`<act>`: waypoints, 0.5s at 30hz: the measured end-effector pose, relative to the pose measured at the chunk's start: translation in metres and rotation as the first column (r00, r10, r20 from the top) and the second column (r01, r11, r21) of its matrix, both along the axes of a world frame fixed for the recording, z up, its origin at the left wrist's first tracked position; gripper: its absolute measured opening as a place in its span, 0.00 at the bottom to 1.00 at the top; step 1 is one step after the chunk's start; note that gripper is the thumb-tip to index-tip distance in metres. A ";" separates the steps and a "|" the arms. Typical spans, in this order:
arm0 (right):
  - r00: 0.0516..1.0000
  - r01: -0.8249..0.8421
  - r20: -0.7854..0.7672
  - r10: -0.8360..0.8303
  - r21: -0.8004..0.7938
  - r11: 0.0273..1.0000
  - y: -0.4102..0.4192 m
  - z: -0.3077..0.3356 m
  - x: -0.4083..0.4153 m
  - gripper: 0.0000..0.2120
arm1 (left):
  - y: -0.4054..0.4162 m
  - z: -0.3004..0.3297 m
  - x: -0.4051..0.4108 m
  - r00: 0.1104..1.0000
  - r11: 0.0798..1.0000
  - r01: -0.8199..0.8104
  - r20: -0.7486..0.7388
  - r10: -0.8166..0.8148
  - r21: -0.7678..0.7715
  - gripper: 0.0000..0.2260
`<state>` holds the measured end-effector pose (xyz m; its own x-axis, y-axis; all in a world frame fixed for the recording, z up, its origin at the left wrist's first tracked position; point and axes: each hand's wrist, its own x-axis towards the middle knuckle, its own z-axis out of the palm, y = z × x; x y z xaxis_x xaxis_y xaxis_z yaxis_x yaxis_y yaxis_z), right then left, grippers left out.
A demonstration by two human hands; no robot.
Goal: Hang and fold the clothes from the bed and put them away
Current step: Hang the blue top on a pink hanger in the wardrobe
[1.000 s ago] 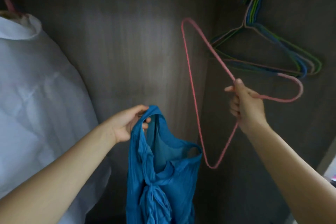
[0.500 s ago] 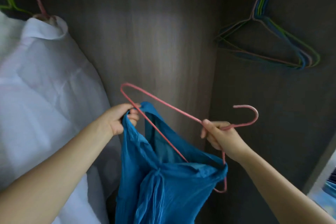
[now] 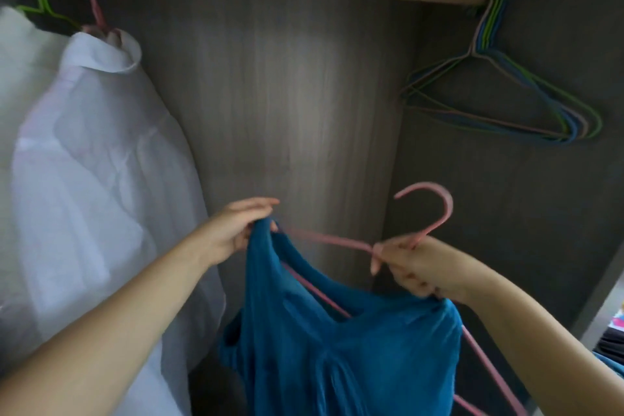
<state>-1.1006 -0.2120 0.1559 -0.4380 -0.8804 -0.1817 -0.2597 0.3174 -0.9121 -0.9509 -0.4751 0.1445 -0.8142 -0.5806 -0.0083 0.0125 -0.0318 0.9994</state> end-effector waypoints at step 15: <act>0.870 0.146 0.490 0.056 -0.364 0.920 -0.124 0.114 0.050 0.19 | 0.092 0.005 0.014 0.991 0.815 -0.107 -0.131 0.039 -0.570 0.16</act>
<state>-1.0504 -0.3362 0.2698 -0.4237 -0.9050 -0.0376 0.2504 -0.0771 -0.9651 -0.9370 -0.3834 0.1495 -0.7450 -0.5096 0.4304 0.1001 0.5525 0.8274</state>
